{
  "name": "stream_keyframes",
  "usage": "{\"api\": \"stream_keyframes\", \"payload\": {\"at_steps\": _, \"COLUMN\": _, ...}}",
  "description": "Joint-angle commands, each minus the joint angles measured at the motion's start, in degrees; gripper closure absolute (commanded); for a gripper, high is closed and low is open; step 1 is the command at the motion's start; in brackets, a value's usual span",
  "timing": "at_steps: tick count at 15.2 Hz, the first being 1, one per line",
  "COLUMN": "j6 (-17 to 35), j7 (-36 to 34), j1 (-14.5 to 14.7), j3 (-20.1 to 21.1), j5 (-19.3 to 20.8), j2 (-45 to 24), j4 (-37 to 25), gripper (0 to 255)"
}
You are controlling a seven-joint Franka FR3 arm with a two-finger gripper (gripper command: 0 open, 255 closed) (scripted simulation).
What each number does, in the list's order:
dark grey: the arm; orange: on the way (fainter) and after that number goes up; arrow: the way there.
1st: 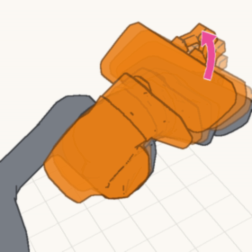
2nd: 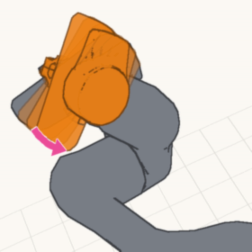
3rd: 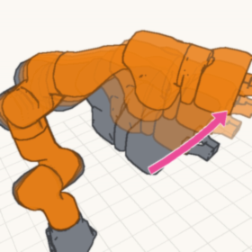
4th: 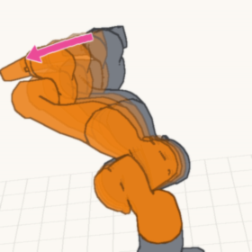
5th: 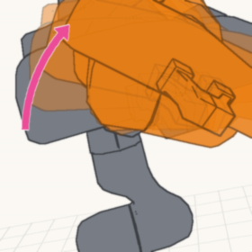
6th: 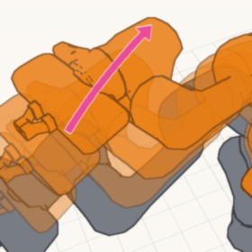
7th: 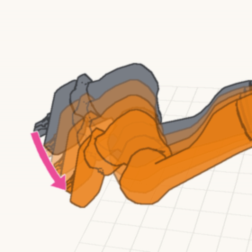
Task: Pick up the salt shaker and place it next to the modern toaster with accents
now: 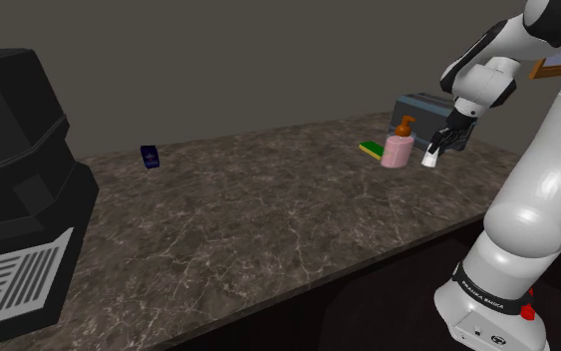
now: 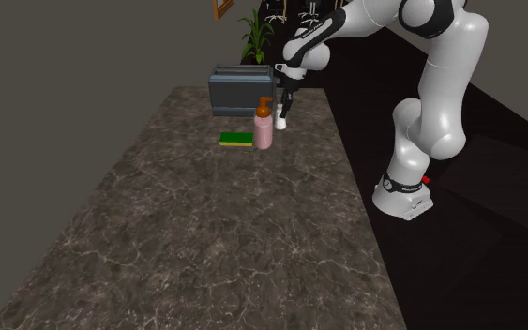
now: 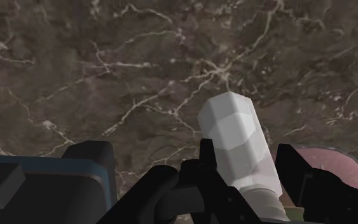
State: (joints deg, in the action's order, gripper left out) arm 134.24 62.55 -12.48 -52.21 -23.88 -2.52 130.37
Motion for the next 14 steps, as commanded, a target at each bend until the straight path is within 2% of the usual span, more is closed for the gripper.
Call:
{"api": "stream_keyframes", "payload": {"at_steps": 1, "j6": 0.32, "j7": 0.45, "j1": -0.04, "j3": 0.06, "j5": -0.56, "j2": -0.36, "j4": 0.17, "gripper": 255}}
{"api": "stream_keyframes", "payload": {"at_steps": 6, "j6": 0.32, "j7": 0.45, "j1": -0.04, "j3": 0.06, "j5": -0.57, "j2": -0.37, "j4": 0.16, "gripper": 255}}
{"api": "stream_keyframes", "payload": {"at_steps": 7, "j6": 0.32, "j7": 0.45, "j1": -0.04, "j3": 0.06, "j5": -0.57, "j2": -0.37, "j4": 0.16, "gripper": 0}}
{"api": "stream_keyframes", "payload": {"at_steps": 12, "j6": 0.32, "j7": 0.45, "j1": -0.04, "j3": 0.06, "j5": -0.57, "j2": -0.37, "j4": 0.16, "gripper": 0}}
{"api": "stream_keyframes", "payload": {"at_steps": 14, "j6": -2.11, "j7": -3.4, "j1": 0.09, "j3": -0.71, "j5": 5.08, "j2": 3.91, "j4": -0.53, "gripper": 0}}
